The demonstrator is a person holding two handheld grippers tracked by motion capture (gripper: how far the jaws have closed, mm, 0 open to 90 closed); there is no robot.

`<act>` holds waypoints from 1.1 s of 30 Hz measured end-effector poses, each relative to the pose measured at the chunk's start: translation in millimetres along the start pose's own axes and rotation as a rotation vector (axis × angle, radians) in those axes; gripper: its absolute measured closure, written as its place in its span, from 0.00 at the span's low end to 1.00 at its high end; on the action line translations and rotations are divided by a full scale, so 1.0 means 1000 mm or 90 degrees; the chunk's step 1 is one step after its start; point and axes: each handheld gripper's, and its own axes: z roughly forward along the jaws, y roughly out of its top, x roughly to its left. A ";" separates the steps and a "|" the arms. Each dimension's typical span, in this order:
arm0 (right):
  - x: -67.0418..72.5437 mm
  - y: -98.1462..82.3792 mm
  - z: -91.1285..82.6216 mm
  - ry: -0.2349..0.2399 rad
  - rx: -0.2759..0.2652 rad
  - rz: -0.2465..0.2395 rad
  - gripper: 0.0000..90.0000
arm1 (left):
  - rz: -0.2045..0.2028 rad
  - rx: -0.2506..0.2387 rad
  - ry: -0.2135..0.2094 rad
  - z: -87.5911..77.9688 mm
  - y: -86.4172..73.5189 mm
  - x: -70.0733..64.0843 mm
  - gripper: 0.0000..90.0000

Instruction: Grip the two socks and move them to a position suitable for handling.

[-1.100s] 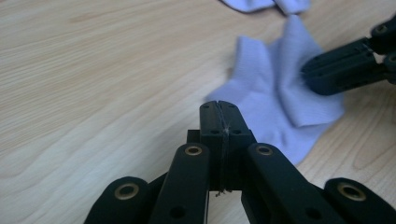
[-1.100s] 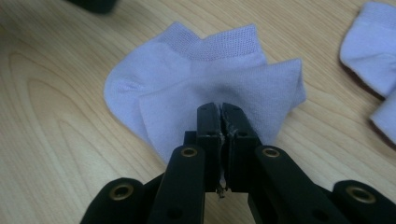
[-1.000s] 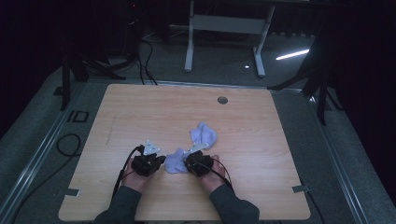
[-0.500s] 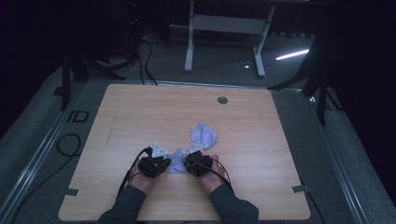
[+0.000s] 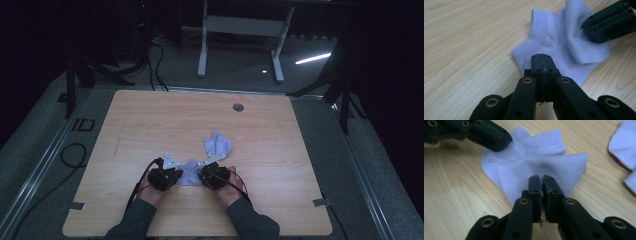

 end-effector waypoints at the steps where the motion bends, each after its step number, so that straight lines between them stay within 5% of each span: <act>1: -0.001 -0.001 -0.001 -0.001 0.002 -0.002 0.96 | -0.001 -0.001 0.001 0.000 0.000 0.000 1.00; 16: -0.020 -0.026 -0.020 -0.009 0.021 -0.011 0.98 | 0.003 0.003 0.005 0.000 0.000 0.001 1.00; 33: -0.053 -0.048 -0.038 -0.021 0.016 0.032 0.97 | 0.011 0.002 0.004 -0.001 0.000 0.001 1.00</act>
